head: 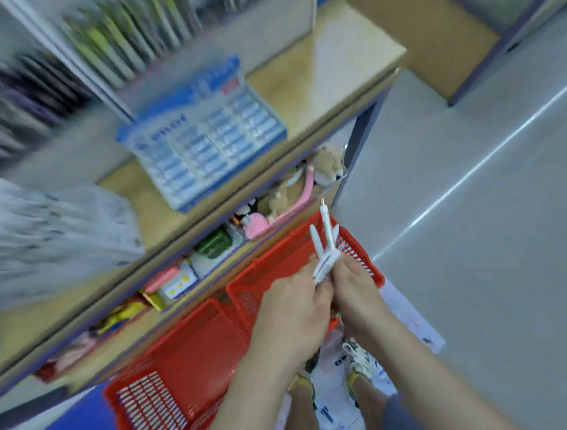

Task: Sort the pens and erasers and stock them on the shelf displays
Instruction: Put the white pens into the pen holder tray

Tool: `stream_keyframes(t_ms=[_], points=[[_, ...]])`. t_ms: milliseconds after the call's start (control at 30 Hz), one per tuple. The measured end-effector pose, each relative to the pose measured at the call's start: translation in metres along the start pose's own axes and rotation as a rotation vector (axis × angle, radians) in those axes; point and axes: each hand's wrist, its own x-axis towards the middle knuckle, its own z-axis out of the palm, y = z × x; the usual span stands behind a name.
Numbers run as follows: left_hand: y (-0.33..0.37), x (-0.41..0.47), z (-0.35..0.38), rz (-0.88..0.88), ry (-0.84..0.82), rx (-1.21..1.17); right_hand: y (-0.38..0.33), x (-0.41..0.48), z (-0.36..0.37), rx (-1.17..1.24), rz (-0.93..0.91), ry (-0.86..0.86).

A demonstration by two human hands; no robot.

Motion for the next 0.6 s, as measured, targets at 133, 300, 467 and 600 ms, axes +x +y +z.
stream_keyframes(t_ms=[133,300,467,600], points=[[0.021,-0.029,-0.059,-0.024,0.07,-0.045,-0.055,-0.029,0.01,0.028,-0.003,0.022],[0.037,-0.046,-0.115,-0.139,0.222,-0.644,-0.106,-0.068,0.04,0.086,-0.071,-0.224],[0.05,-0.064,-0.165,-0.154,0.356,-0.946,-0.129,-0.107,0.079,0.023,-0.232,-0.384],[0.046,-0.072,-0.187,-0.188,0.413,-1.196,-0.132,-0.119,0.102,0.014,-0.215,-0.555]])
